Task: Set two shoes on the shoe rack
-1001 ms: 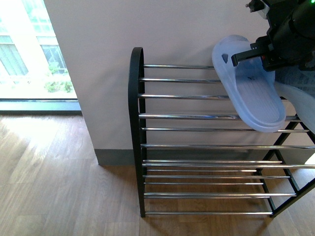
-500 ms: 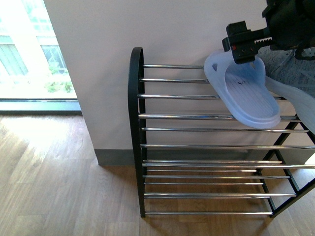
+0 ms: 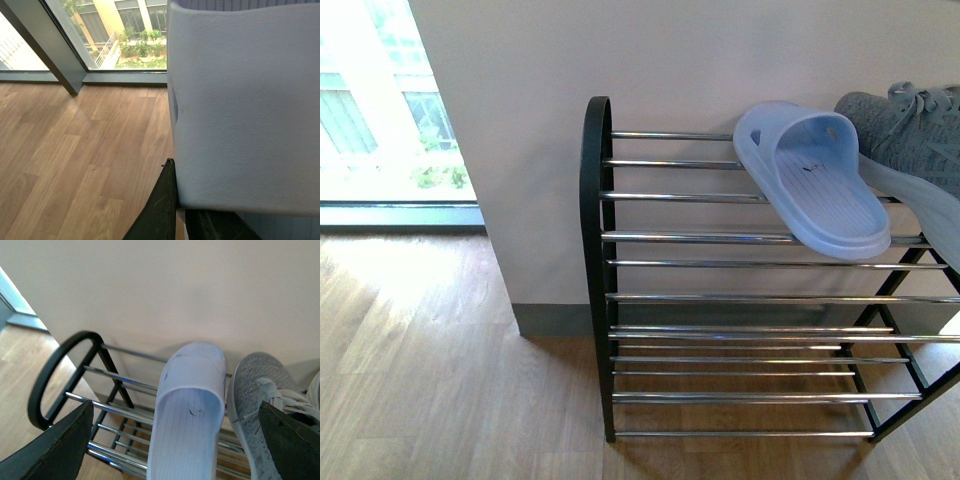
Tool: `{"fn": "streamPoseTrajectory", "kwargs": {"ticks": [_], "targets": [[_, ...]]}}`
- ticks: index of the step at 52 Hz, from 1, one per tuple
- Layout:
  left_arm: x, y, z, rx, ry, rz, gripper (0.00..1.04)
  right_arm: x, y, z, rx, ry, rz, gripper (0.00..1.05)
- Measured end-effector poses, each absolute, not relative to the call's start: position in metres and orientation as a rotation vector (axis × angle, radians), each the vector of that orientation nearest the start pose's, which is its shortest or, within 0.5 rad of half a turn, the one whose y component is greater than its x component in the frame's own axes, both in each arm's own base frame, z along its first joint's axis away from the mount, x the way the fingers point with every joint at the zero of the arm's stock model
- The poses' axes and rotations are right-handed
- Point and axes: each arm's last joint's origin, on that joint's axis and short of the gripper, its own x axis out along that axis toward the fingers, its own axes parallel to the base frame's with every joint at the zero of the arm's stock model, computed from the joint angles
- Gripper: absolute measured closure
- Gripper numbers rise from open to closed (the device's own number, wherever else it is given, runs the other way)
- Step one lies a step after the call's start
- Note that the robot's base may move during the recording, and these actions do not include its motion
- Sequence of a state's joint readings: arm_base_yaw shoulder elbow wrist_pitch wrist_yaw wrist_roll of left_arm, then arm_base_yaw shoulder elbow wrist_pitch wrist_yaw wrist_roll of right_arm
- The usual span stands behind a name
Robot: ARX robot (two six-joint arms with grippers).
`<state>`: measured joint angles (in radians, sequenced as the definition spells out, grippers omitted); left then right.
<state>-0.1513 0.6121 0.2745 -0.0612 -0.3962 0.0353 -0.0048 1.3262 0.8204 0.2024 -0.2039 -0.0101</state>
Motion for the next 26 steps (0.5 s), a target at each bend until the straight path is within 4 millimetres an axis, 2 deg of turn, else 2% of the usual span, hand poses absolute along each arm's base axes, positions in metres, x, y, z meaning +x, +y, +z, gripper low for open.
{"fn": "streamPoseTrajectory", "kwargs": {"ticks": [12,22,26], "targets": [[0.142,-0.010,0.194,0.142,0.389,0.235,1.03,0.215,-0.022,0.274,0.111,0.087,0.299,0.09],[0.142,-0.010,0.194,0.143,0.389,0.235,1.03,0.180,-0.038,0.265,0.142,-0.014,0.280,0.09],[0.142,-0.010,0.194,0.143,0.389,0.235,1.03,0.173,-0.043,0.259,0.158,-0.047,0.245,0.09]]}}
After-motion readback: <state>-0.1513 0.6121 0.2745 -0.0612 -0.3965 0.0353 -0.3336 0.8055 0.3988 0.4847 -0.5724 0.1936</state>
